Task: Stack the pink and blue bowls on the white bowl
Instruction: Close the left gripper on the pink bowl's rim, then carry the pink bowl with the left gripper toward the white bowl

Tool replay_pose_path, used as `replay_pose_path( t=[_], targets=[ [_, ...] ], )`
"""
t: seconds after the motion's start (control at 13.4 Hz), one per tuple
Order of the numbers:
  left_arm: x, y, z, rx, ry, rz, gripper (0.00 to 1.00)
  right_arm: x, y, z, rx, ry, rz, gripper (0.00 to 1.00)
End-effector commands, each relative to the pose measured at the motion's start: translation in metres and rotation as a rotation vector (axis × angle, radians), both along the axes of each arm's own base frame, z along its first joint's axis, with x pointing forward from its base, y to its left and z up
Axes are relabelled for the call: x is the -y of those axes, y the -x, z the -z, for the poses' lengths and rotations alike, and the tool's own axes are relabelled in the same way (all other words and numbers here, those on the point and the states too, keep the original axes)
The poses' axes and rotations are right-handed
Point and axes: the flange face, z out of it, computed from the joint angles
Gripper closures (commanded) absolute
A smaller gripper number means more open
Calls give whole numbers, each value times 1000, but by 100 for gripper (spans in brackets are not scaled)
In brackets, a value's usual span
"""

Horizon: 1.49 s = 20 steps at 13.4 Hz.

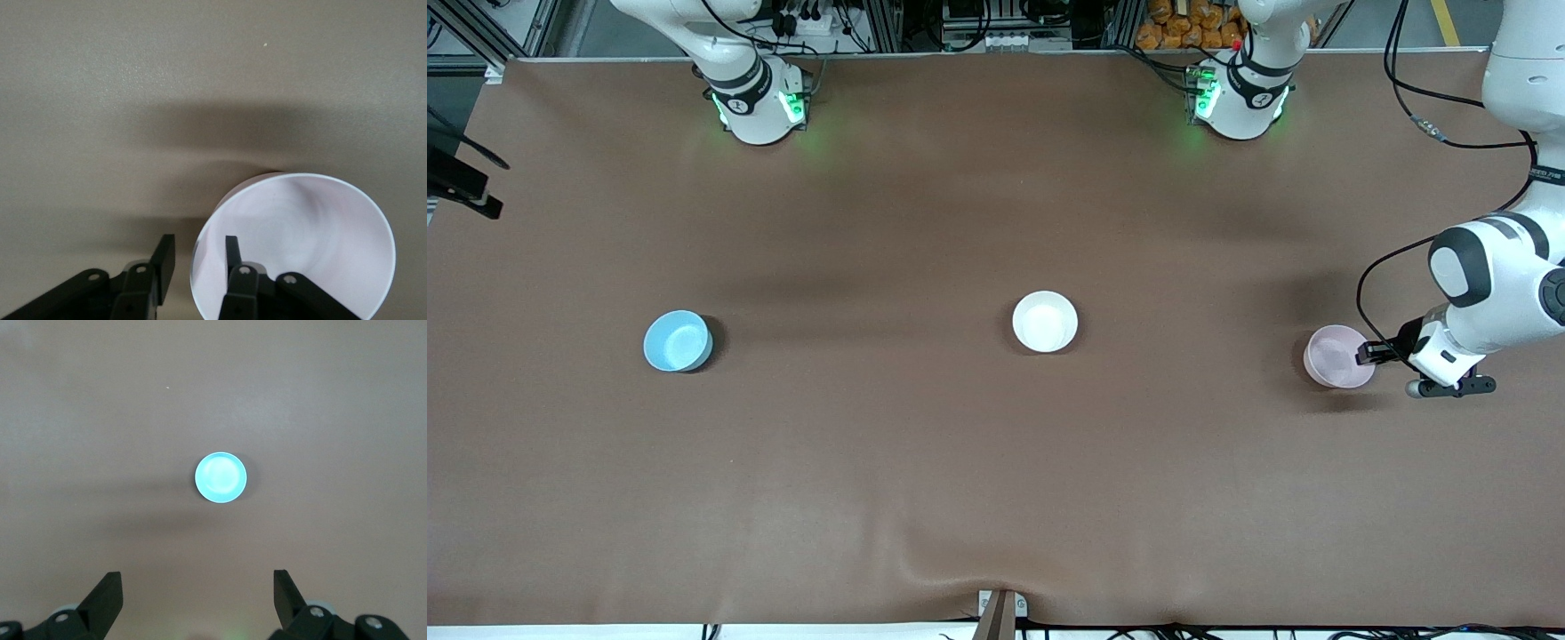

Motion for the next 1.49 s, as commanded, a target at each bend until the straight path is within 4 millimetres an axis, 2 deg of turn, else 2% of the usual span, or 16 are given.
replay_pose_path(
  t=[0.0,0.22,0.37,0.45,0.6,0.82,0.97,1.12,1.27,1.34,1.41],
  targets=[
    [-4,-2,2,11,-4,9,99,10,3,4,-36,-6,25,0],
    [-2,-2,2,9,0,14,100,10,3,11,-69,-14,25,0],
    [2,-4,-7,19,0,20,100,11,1,15,-73,-14,31,0],
    [8,-7,-18,32,-1,30,100,16,-7,25,-85,-12,38,0],
    [31,-11,-49,29,13,63,100,27,-22,47,-107,1,51,0],
    [69,-14,-92,41,77,56,100,54,-24,50,-81,9,95,0],
    [108,-17,-118,48,100,39,100,74,-29,57,-46,11,117,0],
    [157,-14,-139,25,110,-32,100,77,-35,64,-48,4,120,0],
    [213,-10,-152,15,126,-94,100,51,-45,66,-43,14,86,0],
    [238,-6,-155,6,133,-120,100,46,-47,66,-35,2,80,0],
    [260,-3,-158,1,139,-133,100,32,-50,70,-41,12,53,0]
  ],
)
